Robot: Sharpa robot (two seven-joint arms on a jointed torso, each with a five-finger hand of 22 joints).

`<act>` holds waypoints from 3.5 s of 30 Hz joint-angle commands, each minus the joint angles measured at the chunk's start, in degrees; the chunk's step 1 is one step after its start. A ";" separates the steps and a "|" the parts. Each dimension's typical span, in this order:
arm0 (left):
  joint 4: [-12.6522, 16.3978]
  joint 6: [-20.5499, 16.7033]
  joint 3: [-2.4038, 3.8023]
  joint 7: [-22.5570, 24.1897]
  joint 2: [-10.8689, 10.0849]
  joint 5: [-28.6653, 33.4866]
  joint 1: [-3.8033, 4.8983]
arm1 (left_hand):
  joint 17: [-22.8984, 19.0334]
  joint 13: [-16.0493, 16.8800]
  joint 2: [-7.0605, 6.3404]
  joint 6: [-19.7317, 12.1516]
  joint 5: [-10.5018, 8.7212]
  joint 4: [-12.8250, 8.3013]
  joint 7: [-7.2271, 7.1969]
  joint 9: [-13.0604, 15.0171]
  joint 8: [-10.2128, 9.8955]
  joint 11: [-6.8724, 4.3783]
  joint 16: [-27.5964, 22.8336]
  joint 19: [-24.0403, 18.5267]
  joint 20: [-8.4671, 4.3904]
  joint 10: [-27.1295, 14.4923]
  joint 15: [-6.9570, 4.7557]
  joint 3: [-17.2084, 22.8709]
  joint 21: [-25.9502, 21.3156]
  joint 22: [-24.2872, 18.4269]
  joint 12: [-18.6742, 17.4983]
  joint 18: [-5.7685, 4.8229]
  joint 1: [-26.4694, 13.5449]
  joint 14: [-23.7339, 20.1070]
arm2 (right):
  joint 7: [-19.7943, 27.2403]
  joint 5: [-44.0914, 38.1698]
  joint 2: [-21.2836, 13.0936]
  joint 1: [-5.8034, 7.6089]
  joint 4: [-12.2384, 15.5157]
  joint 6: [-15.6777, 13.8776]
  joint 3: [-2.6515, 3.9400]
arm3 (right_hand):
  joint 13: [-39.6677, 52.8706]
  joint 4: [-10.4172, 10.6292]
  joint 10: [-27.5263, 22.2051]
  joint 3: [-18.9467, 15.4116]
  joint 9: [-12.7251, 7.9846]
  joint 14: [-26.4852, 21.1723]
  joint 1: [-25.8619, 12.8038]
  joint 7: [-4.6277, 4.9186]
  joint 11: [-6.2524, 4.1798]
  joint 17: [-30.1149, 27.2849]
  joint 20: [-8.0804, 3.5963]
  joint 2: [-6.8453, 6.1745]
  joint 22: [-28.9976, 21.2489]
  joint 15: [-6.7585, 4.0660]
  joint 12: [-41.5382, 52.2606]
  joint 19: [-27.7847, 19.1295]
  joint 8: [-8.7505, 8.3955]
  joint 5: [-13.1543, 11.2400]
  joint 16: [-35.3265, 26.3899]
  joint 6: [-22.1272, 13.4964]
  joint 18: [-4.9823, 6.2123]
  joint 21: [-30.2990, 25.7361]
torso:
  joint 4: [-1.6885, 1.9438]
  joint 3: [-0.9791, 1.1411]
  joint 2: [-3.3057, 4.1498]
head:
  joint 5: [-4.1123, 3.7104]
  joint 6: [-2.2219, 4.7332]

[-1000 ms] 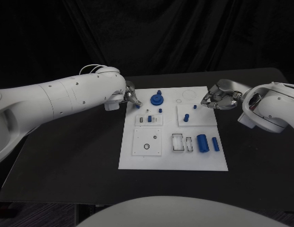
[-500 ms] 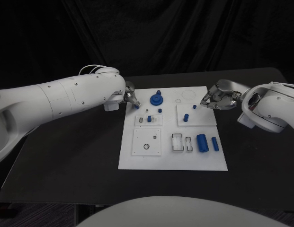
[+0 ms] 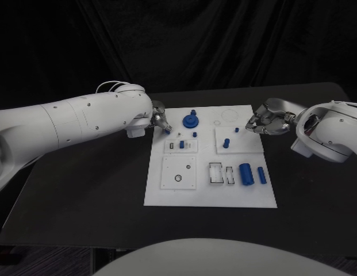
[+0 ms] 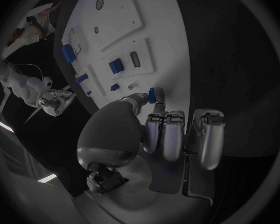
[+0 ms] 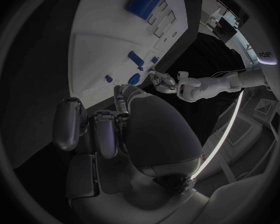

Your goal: Assemble the parts on the task board

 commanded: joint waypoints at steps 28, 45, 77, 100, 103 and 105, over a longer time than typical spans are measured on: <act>18.47 -11.01 0.02 -5.21 -9.44 -0.27 0.05 | 15.09 15.09 -1.88 1.88 0.19 -0.42 -0.74 0.60 0.57 -1.18 0.38 5.91 -1.11 5.98 -1.17 3.88 0.18 15.06 0.20 -0.80 -2.24 5.93 | -1.53 -0.05 -1.11 -0.45 0.45 0.86 0.03 | 13.03 -0.05 3.36 0.42 0.10 4.34 0.21 0.26 0.40 11.26 -0.05 0.36 9.94 0.43 -0.40 -0.39 -0.17 0.30 -0.45 -0.18 1.17 -0.34 | 0.06 -0.03 0.04 | 1.07 0.00; 17.21 -9.32 0.02 -4.47 -8.43 -0.26 -1.09 | 15.09 15.09 -1.68 2.11 0.09 -0.38 -0.76 0.62 0.58 -1.22 0.38 5.91 -1.17 5.98 -1.23 4.36 0.18 15.06 0.20 -0.80 -2.50 5.93 | -1.53 -0.05 -1.02 -0.51 0.41 1.00 0.03 | 12.98 -0.08 3.29 0.48 0.13 4.29 0.20 0.25 0.39 11.17 -0.04 0.37 9.89 0.44 -0.45 -0.47 -0.16 0.31 -0.54 -0.16 1.20 -0.52 | -0.02 -0.06 0.05 | 0.98 0.00; 16.57 -7.35 0.03 -3.76 -8.14 -0.26 -2.61 | 15.09 15.09 -1.63 2.19 -0.52 -0.24 -0.73 0.68 0.53 -1.21 0.38 5.91 -1.21 5.98 -1.25 4.70 0.18 15.06 0.20 -0.80 -3.07 5.93 | -1.56 -0.05 -0.73 -0.77 0.22 1.33 0.03 | 12.93 -0.11 3.23 0.55 0.20 4.28 0.19 0.21 0.38 11.14 -0.04 0.42 9.88 0.44 -0.50 -0.49 -0.06 0.31 -0.57 -0.01 1.21 -0.56 | -0.07 -0.02 0.00 | 1.38 0.00; 17.51 -8.10 0.04 -3.01 -8.99 -0.25 -3.77 | 15.09 15.09 -1.60 2.15 -0.61 -0.29 -0.74 0.70 0.50 -1.21 0.38 5.91 -1.22 5.98 -1.25 4.85 0.18 15.06 0.20 -0.80 -3.12 5.93 | -1.75 -0.05 -0.65 -1.10 -0.18 1.91 0.04 | 12.83 -0.14 3.11 0.57 0.25 4.25 0.18 0.19 0.36 11.08 -0.04 0.40 9.81 0.43 -0.58 -0.59 -0.02 0.30 -0.64 0.06 1.26 -0.78 | 0.02 -0.09 -0.05 | 1.50 0.00; 17.61 -8.08 0.04 -2.97 -9.11 -0.25 -3.78 | 15.09 15.09 -1.60 2.15 -0.61 -0.29 -0.74 0.70 0.50 -1.21 0.38 5.91 -1.22 5.98 -1.25 4.85 0.18 15.06 0.20 -0.80 -3.12 5.93 | -1.80 -0.05 -0.66 -1.12 -0.21 1.98 0.04 | 12.83 -0.14 3.11 0.57 0.25 4.25 0.18 0.19 0.36 11.08 -0.04 0.40 9.81 0.43 -0.58 -0.59 -0.02 0.30 -0.64 0.06 1.26 -0.78 | -0.02 -0.05 -0.03 | 1.46 0.00; 17.67 -8.13 0.04 -2.89 -9.16 -0.25 -3.79 | 15.09 15.09 -1.60 2.15 -0.61 -0.29 -0.74 0.70 0.50 -1.21 0.38 5.91 -1.22 5.98 -1.25 4.85 0.18 15.06 0.20 -0.80 -3.12 5.93 | -1.82 -0.05 -0.66 -1.14 -0.23 2.02 0.04 | 12.78 -0.15 3.05 0.58 0.26 4.24 0.17 0.19 0.36 11.06 -0.04 0.39 9.81 0.42 -0.62 -0.60 -0.02 0.30 -0.66 0.06 1.26 -0.80 | 0.00 -0.04 -0.01 | 1.45 0.00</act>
